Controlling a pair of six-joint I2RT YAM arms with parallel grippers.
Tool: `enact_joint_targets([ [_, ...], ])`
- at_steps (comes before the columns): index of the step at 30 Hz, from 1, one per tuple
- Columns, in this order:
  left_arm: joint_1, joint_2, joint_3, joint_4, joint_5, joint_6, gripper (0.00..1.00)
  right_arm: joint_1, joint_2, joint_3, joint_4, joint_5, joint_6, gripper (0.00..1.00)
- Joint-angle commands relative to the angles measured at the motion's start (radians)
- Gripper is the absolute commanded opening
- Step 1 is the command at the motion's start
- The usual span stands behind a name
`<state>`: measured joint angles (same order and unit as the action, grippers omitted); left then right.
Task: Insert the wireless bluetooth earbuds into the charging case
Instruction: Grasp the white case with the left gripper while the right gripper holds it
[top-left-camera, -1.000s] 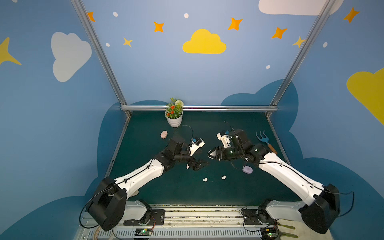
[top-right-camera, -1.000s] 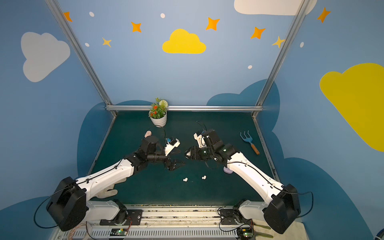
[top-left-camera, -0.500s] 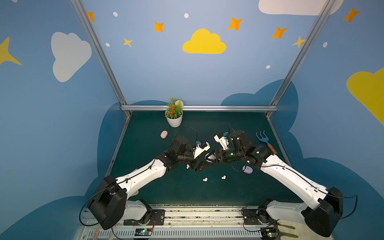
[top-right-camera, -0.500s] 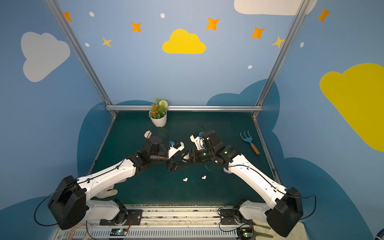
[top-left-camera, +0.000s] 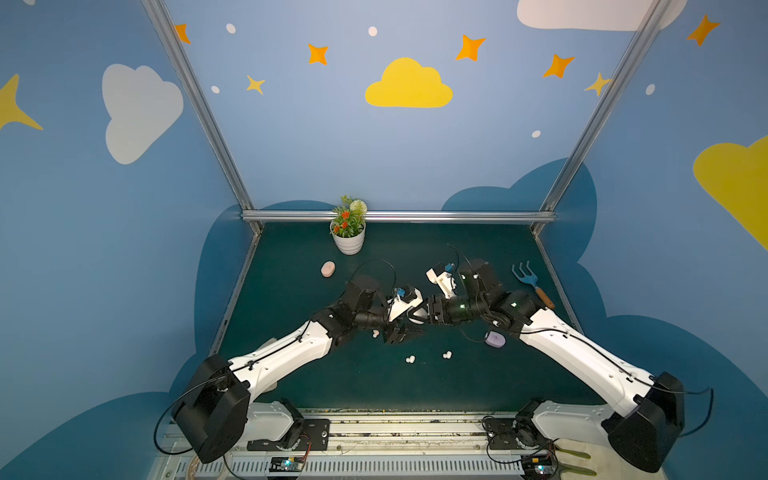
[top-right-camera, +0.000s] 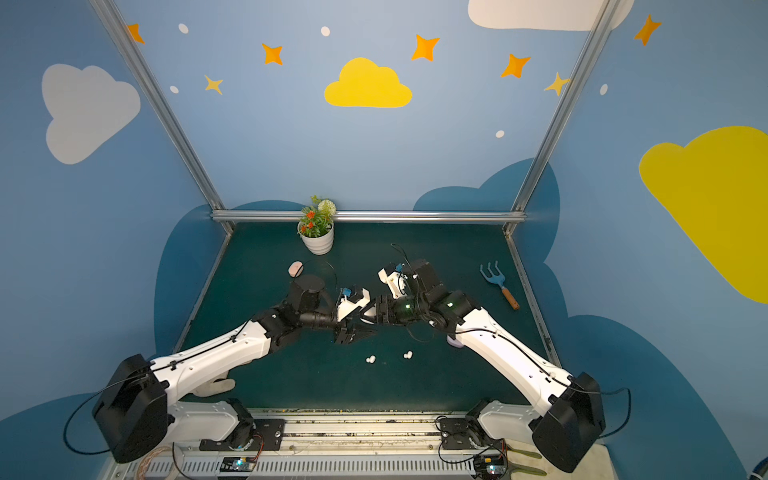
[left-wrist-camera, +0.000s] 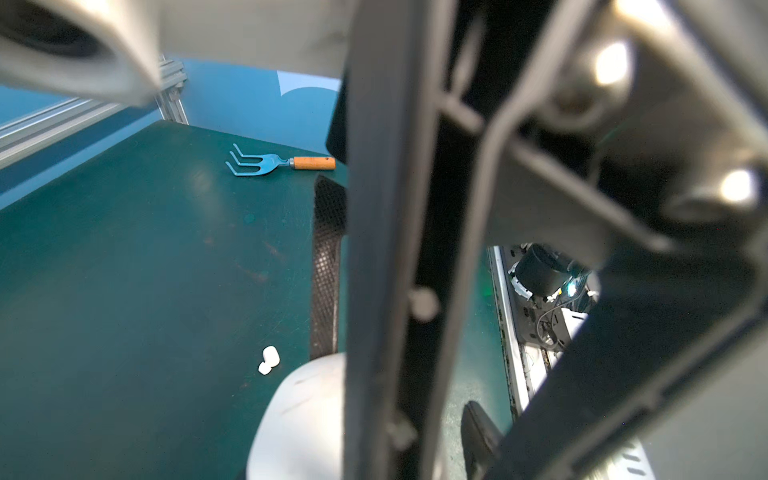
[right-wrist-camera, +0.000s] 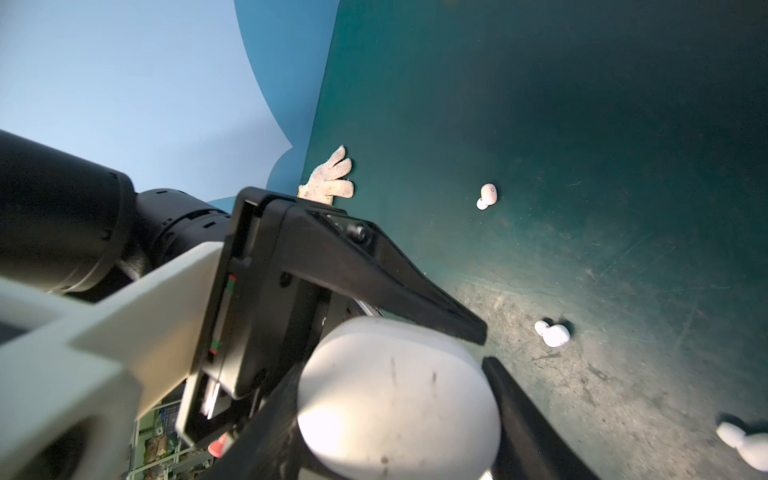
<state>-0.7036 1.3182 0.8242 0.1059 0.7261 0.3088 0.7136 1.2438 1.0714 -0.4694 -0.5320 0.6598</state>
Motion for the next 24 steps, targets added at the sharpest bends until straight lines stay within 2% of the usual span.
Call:
enact_joint_targets([
  [1,-0.012,-0.033,-0.005,-0.016,0.017,0.03,0.58,-0.008,-0.001,-0.004,0.035,-0.01,0.019,0.59],
  [5,-0.013,-0.046,-0.011,0.003,0.018,0.023,0.58,-0.01,0.008,0.002,0.031,-0.026,0.018,0.59],
  [24,-0.013,-0.051,-0.011,0.005,0.032,0.014,0.41,-0.01,0.029,0.004,0.032,-0.043,0.024,0.59],
])
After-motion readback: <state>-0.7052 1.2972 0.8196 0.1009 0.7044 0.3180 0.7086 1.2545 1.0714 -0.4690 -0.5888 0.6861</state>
